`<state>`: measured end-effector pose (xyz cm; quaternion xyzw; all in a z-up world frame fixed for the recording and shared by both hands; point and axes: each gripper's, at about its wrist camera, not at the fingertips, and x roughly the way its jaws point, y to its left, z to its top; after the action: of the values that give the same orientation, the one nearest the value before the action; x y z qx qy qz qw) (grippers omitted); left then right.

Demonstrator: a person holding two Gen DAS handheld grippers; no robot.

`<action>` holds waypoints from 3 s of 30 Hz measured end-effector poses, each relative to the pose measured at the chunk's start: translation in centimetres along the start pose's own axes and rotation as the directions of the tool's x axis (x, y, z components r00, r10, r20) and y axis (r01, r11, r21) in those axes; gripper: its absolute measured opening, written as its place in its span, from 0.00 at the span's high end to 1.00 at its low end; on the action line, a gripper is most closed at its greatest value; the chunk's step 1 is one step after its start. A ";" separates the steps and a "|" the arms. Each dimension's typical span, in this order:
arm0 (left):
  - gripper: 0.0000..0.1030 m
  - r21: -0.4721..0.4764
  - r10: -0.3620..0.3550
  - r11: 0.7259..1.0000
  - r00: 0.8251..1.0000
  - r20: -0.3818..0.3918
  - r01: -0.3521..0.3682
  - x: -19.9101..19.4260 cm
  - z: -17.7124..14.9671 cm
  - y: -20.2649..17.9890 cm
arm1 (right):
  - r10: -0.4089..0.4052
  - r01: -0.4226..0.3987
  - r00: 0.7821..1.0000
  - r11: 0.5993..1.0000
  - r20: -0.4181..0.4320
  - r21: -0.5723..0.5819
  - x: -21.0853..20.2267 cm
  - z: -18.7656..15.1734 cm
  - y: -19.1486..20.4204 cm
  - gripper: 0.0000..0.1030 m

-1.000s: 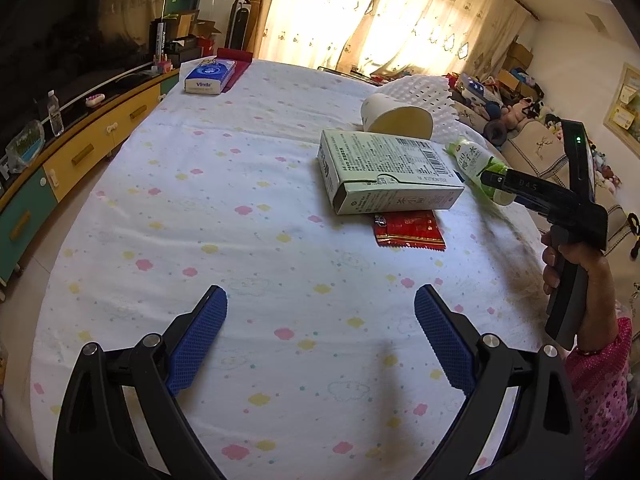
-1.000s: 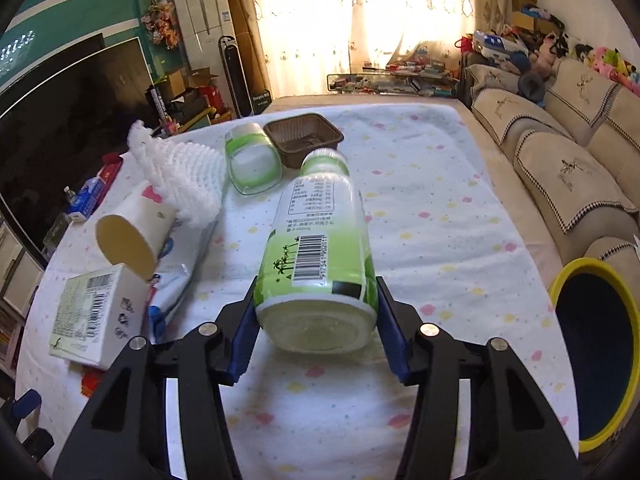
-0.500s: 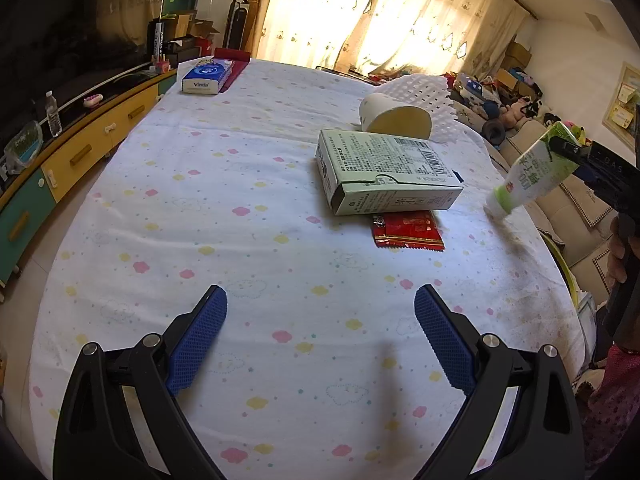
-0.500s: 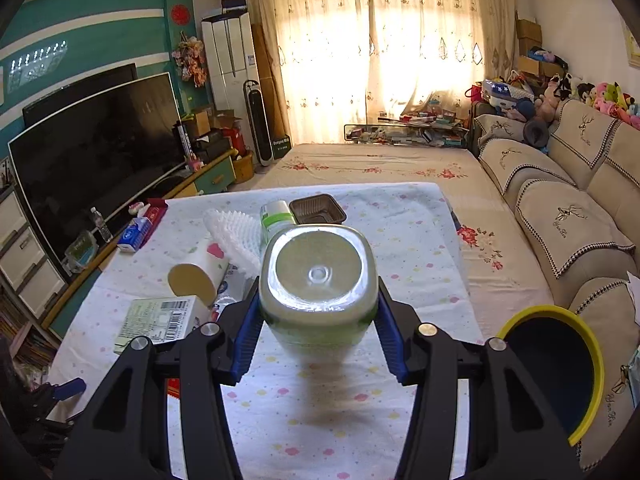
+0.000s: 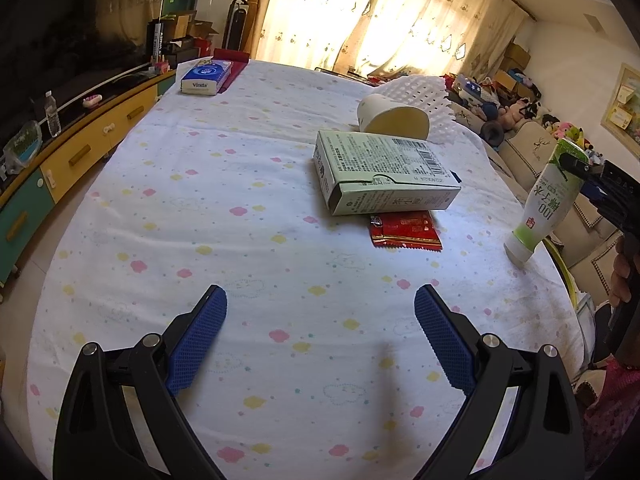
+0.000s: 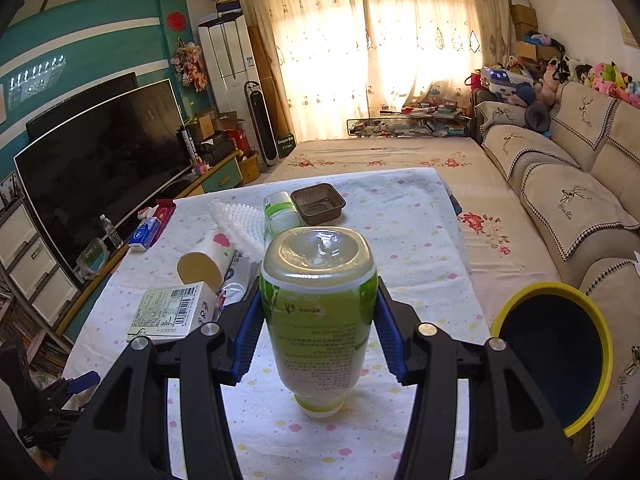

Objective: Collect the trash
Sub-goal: 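Carry the green-labelled bottle over the yellow bin and open the right gripper, then grasp the pale green drink box with the left gripper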

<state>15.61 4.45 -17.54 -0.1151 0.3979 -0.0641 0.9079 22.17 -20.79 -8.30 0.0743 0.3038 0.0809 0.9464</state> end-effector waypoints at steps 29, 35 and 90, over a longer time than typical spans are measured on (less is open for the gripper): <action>0.09 0.010 0.051 0.999 0.999 -0.005 -0.051 0.2 -0.1 -0.8 | -0.479 0.464 0.878 0.844 -0.012 0.268 -2.6 -2.5 -20.6 0.45; 0.09 0.033 0.081 0.996 0.997 0.000 -0.081 0.1 -0.1 -1.4 | -0.481 0.462 0.877 0.850 0.012 0.252 -2.7 -3.0 -19.3 0.38; 0.07 0.469 -0.078 0.870 0.981 -0.176 0.153 8.4 6.7 -14.2 | -0.319 0.309 0.948 0.910 -0.007 0.278 -2.1 -4.1 -19.0 0.36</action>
<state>25.89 -9.91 -15.38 0.0953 0.4295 -0.2236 0.8697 20.12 -39.34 -14.07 0.1568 0.3015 -0.1168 0.9332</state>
